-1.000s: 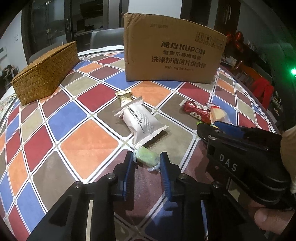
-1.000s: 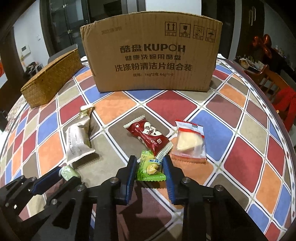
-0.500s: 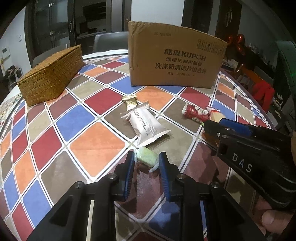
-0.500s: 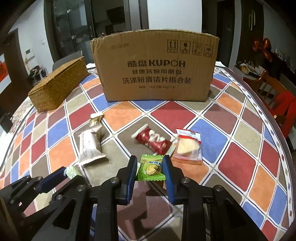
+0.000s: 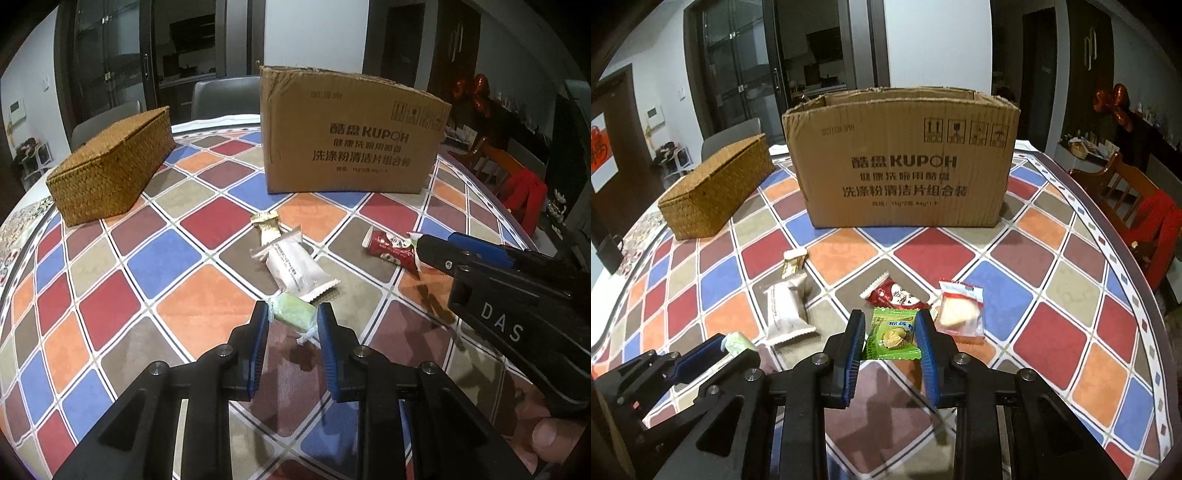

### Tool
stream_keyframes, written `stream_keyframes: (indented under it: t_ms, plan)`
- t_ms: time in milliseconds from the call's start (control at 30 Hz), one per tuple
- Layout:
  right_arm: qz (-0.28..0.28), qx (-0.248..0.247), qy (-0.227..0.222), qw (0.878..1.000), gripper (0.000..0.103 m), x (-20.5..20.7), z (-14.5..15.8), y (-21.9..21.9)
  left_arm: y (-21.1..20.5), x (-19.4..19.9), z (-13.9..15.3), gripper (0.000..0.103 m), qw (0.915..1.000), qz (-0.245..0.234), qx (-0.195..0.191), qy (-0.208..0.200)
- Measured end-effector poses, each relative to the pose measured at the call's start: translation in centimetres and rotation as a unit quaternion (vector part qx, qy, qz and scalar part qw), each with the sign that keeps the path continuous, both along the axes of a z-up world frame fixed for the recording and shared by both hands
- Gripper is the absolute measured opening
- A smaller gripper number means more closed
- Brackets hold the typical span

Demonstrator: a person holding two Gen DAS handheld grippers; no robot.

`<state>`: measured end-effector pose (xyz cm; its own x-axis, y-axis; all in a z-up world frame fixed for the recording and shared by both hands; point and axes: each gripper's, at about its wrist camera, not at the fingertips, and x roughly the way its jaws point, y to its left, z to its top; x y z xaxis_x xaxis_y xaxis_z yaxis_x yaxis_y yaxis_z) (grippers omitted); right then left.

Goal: Organize snacks
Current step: 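Lift both held snacks and carry them over the cardboard box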

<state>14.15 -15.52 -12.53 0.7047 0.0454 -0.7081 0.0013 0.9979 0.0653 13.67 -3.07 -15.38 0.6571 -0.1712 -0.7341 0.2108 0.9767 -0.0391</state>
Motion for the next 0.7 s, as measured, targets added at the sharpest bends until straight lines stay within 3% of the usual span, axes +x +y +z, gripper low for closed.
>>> stream_keyframes:
  t_ms: [700]
  plan:
    - [-0.014, 0.000, -0.055, 0.998, 0.030, 0.5, 5.9, -1.7, -1.4, 2.4, 5.5, 0.027, 0.9988, -0.004, -0.005, -0.048]
